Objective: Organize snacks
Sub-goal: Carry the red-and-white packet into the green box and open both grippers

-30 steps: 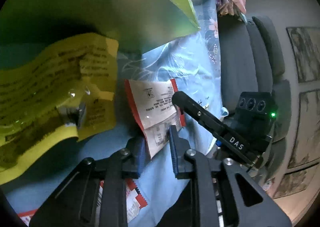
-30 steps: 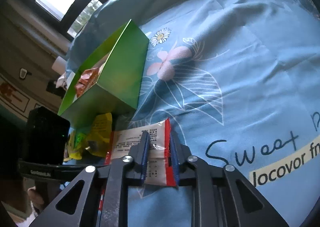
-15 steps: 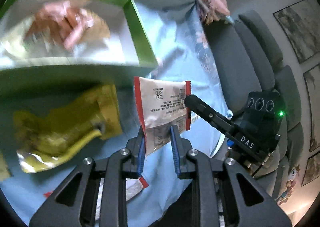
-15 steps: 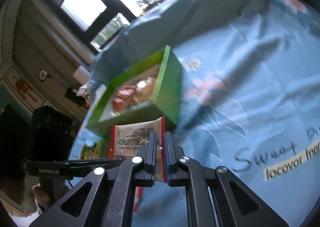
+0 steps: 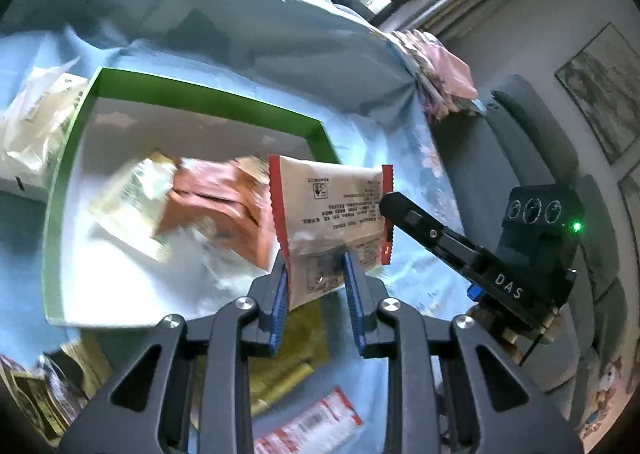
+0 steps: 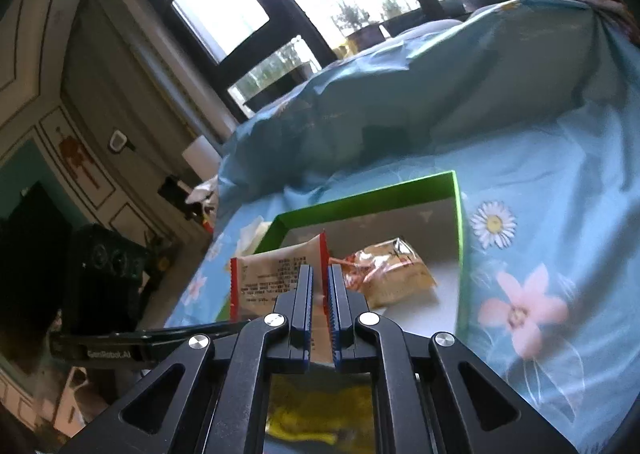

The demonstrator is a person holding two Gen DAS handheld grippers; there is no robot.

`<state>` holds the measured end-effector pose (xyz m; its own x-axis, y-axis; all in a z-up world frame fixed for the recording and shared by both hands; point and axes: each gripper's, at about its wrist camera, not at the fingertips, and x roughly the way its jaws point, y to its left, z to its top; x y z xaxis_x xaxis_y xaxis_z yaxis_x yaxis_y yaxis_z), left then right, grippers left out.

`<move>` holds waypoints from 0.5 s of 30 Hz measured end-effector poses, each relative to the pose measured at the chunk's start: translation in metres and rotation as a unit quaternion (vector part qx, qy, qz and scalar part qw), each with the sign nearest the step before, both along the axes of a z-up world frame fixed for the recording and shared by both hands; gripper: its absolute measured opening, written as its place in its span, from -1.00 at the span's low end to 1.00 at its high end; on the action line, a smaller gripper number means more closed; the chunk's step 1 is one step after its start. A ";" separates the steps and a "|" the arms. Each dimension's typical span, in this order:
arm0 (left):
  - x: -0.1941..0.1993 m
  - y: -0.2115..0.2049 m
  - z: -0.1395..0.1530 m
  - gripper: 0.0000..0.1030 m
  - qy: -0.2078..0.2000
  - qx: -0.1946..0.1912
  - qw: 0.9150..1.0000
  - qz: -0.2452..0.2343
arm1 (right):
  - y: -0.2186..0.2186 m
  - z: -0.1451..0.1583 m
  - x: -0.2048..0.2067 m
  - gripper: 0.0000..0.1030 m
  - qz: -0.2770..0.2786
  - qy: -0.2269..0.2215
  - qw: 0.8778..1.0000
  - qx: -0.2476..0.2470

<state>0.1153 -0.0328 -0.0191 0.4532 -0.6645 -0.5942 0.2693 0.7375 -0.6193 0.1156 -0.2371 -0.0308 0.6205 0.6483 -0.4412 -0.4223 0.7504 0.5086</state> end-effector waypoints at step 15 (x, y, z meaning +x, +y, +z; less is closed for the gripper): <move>0.030 0.020 -0.020 0.62 0.004 0.046 0.997 0.069 | 0.000 -0.031 0.029 -0.35 -0.054 0.042 0.997 -0.020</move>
